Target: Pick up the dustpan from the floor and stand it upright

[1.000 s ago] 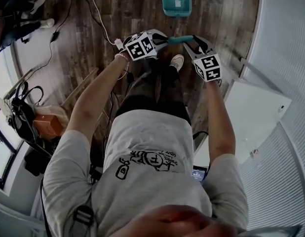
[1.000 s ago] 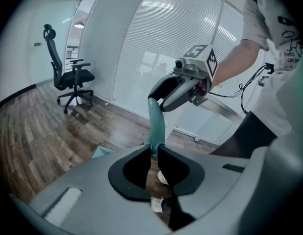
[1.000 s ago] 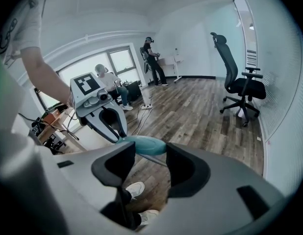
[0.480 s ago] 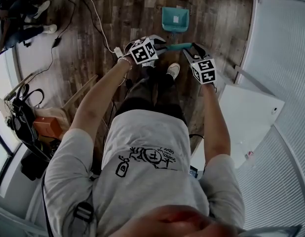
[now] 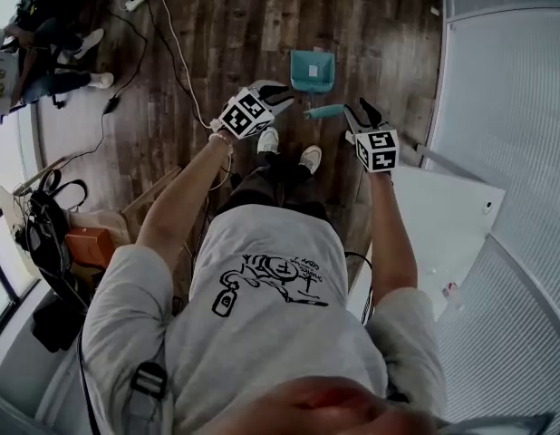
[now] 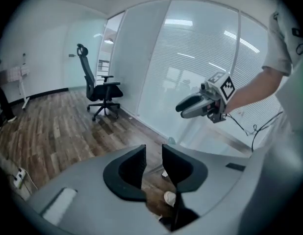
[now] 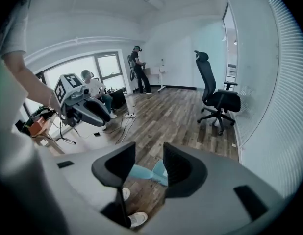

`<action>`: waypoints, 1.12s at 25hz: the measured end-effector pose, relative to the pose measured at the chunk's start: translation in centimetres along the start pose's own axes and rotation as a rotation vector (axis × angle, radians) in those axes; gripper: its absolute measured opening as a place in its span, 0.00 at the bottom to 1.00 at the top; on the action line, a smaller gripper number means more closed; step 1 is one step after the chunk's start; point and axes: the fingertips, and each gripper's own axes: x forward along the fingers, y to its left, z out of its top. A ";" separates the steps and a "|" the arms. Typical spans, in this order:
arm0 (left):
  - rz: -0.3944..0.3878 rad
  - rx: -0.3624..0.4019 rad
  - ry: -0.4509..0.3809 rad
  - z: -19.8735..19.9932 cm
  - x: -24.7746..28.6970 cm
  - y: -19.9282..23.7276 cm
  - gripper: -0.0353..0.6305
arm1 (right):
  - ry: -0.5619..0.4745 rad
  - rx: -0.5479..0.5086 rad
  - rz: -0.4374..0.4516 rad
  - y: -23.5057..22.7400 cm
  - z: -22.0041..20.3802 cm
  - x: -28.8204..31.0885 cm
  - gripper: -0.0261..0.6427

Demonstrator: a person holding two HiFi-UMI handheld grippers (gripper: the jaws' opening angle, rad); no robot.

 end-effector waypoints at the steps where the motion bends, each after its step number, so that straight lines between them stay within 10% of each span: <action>1: 0.014 -0.020 -0.037 1.2 -0.8 -0.3 0.20 | -0.020 0.005 -0.011 -0.1 1.1 -0.9 0.29; 12: 0.209 -0.076 -0.424 15.8 -12.6 -3.4 0.15 | -0.305 0.019 -0.157 0.4 14.4 -14.0 0.21; 28: 0.334 -0.003 -0.725 30.0 -27.2 -9.3 0.11 | -0.549 -0.081 -0.182 8.1 28.7 -29.0 0.11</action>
